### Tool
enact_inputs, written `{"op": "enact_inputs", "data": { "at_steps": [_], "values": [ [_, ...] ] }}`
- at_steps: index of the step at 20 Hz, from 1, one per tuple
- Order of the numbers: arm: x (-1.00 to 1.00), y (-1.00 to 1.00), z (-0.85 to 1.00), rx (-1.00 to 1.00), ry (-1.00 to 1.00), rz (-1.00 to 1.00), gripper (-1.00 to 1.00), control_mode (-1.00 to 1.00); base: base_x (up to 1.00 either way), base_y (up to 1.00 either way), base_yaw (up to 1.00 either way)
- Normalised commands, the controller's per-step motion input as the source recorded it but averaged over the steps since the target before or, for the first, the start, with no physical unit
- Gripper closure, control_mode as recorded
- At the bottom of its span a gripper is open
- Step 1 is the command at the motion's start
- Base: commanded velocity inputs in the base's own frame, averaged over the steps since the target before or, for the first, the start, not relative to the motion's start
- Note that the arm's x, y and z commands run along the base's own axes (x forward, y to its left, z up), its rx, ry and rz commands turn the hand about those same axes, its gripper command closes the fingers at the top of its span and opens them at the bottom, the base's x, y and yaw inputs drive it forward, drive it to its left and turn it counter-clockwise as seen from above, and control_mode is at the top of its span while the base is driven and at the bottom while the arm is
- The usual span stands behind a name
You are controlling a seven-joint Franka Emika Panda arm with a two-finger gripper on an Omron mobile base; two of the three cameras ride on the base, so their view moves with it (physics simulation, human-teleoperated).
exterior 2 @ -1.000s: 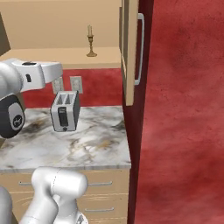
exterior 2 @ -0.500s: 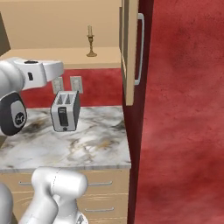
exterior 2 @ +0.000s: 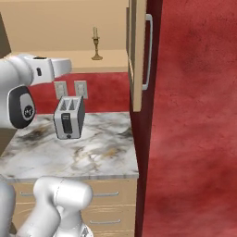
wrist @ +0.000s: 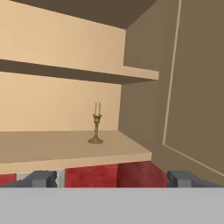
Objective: Get the candle and the liquor from the cabinet and move them to the dining counter.
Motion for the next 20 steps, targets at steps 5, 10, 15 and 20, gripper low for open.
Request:
{"op": "enact_inputs", "data": {
  "at_steps": [5,10,15,20],
  "values": [
    [0.63,0.29,0.0,0.0,0.05,-0.04,-1.0,-1.0,0.0,0.0,0.0],
    [0.6,0.26,0.0,0.0,0.05,-0.02,-1.0,-1.0,0.0,0.0,0.0],
    [0.54,0.11,0.01,0.0,0.02,0.0,-1.0,-1.0,0.0,0.0,0.0],
    [0.62,0.0,0.06,0.02,0.02,0.0,-1.0,-1.0,0.0,0.0,0.0]
  ]
}}
